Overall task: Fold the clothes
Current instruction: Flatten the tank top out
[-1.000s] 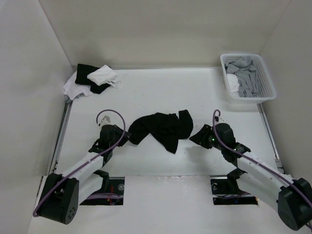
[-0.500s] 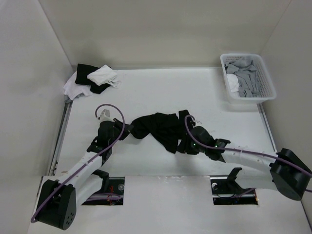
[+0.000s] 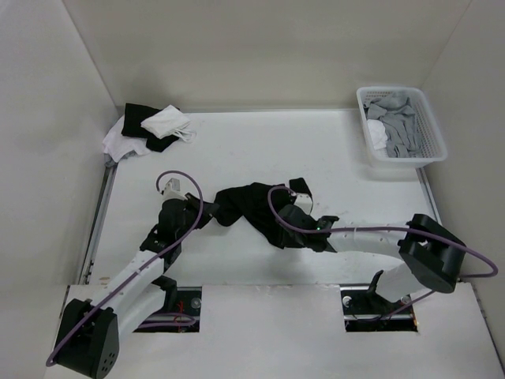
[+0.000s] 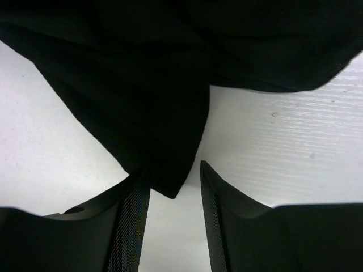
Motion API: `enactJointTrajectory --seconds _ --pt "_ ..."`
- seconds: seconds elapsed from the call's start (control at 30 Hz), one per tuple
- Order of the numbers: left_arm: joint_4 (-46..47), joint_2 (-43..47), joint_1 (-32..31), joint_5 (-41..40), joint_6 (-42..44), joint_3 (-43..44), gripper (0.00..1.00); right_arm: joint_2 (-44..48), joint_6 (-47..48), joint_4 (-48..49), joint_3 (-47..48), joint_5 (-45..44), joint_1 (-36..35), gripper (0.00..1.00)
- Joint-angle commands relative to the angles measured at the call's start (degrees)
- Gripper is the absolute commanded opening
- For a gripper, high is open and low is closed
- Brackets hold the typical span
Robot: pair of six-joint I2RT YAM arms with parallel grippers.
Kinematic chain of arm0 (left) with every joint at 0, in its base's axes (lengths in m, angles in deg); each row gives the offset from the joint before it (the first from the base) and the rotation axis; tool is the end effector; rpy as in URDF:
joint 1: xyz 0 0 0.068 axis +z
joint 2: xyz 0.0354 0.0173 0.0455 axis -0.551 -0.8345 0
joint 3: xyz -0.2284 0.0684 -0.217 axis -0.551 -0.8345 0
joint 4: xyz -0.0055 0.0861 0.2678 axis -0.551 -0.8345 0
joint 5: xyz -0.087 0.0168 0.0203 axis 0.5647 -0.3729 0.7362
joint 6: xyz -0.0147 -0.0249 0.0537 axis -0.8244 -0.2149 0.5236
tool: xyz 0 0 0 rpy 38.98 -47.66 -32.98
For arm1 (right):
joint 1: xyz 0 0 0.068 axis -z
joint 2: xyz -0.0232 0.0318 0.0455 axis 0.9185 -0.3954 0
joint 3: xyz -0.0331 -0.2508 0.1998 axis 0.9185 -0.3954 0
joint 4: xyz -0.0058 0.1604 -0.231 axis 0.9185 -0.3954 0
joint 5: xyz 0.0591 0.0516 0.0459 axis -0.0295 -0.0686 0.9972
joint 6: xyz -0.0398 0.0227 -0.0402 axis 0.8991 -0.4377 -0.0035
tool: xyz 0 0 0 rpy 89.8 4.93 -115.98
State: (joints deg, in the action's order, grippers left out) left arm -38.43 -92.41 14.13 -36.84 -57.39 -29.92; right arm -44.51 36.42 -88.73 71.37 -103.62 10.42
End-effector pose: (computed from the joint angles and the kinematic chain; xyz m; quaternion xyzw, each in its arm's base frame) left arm 0.1661 -0.0602 0.2040 -0.2586 0.7944 -0.3535 0.4208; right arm 0.1679 0.2286 0.1867 0.0117 0.9513 0.1464 0.2710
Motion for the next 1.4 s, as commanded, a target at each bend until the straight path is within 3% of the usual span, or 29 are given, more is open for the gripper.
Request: enactJointTrajectory --seconds 0.0,0.2,0.3,0.4,0.53,0.63,0.77,0.9,1.0,1.17,1.37 --pt "1.8 2.0 -0.5 0.7 0.7 -0.6 0.04 -3.3 -3.0 -4.9 2.0 -4.4 -1.9 0.45" --pt "1.3 3.0 0.5 1.9 1.7 -0.7 0.04 -6.7 -5.1 -6.3 3.7 -4.0 -4.1 0.34" --pt "1.3 3.1 1.1 2.4 1.9 -0.7 0.04 -5.3 -5.9 -6.5 2.7 -4.6 -4.1 0.12" --pt "1.0 3.7 2.0 3.2 2.3 0.3 0.04 0.8 -6.7 -7.5 0.9 -8.8 -3.8 0.03" --pt "-2.9 6.1 3.5 4.0 3.5 2.4 0.05 17.6 -7.2 -13.0 -2.1 -13.2 -2.7 0.02" --pt "-9.7 9.8 4.6 3.4 5.1 2.7 0.08 32.9 -8.6 -17.8 -6.0 -11.1 -1.6 0.02" --pt "-20.1 13.5 6.5 0.5 7.1 0.2 0.28 44.3 -12.6 -20.7 -12.6 -3.5 0.1 0.02" --pt "-25.5 14.5 6.8 -4.1 6.5 -0.1 0.44 46.9 -16.2 -20.5 -17.1 -3.4 -0.1 0.02" --pt "-26.3 14.6 6.6 -4.8 6.7 0.7 0.44 45.6 -15.4 -19.8 -15.9 -4.9 -0.1 0.02" --pt "-29.0 12.6 2.5 -7.6 7.1 1.5 0.25 43.1 -12.2 -17.4 -14.8 -5.9 -0.2 0.03" --pt "-35.4 8.5 -7.4 -20.3 4.4 5.6 0.22 43.0 -6.2 -11.8 -14.5 -5.8 5.6 0.03"
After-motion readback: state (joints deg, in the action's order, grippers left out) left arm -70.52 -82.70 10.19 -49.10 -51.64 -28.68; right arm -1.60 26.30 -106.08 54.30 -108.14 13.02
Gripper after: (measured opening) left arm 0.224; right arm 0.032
